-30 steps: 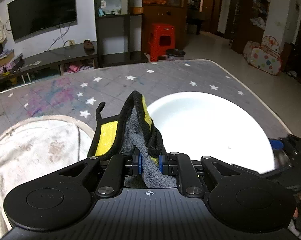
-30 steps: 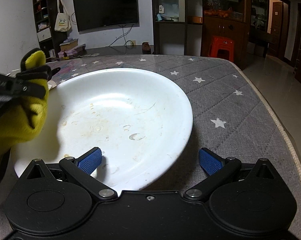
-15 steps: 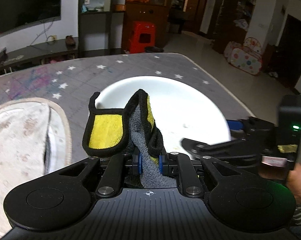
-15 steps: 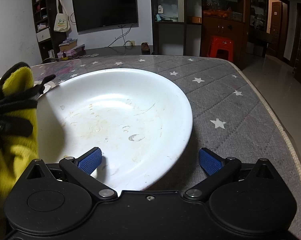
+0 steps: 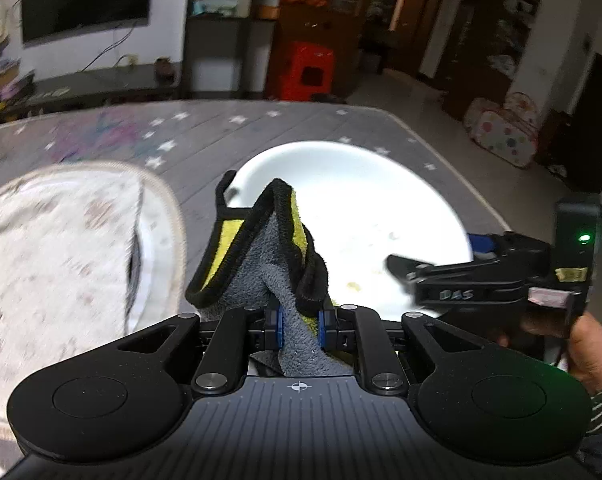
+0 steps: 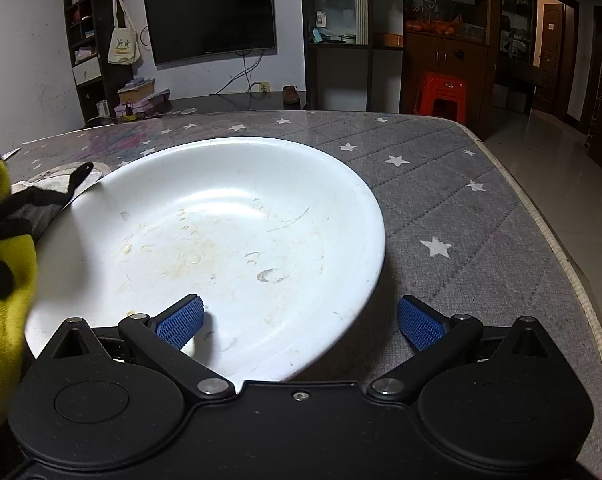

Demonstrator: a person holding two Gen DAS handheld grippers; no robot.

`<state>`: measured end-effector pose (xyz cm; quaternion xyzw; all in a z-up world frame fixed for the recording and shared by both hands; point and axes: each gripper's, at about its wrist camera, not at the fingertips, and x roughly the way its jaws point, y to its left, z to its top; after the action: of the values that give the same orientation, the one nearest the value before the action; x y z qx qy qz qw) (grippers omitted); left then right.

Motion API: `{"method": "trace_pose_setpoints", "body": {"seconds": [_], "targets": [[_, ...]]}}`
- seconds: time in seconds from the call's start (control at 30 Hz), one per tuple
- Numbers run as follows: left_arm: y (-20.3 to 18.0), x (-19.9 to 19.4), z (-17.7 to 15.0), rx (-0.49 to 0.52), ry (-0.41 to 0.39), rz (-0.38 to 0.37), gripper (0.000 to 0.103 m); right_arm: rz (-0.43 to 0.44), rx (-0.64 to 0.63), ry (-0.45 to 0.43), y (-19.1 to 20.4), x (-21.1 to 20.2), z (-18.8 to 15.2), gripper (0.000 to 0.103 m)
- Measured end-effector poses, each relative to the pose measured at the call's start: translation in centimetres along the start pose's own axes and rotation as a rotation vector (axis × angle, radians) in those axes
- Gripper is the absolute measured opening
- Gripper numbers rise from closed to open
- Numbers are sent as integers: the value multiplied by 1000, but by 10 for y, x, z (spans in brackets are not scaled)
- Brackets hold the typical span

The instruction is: Clean bowl

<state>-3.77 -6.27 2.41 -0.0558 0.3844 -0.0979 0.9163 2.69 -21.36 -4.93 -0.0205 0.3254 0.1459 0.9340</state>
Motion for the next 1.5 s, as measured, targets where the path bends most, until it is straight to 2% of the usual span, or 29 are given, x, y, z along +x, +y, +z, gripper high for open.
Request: {"method": "trace_pose_setpoints", "body": {"seconds": [0.27, 0.63, 1.23, 1.37, 1.5], "targets": [[16, 8, -6, -112, 27, -28, 15, 0, 0, 0, -1, 0, 0, 103], [37, 37, 3, -192, 8, -39, 16, 1, -1, 2, -2, 1, 1, 103], [81, 86, 61, -140, -1, -43, 15, 4, -4, -1, -2, 3, 1, 103], [86, 99, 75, -170, 6, -58, 16, 5, -4, -1, -2, 4, 1, 103], [95, 109, 83, -272, 8, -108, 15, 4, -4, -1, -2, 4, 1, 103]]}}
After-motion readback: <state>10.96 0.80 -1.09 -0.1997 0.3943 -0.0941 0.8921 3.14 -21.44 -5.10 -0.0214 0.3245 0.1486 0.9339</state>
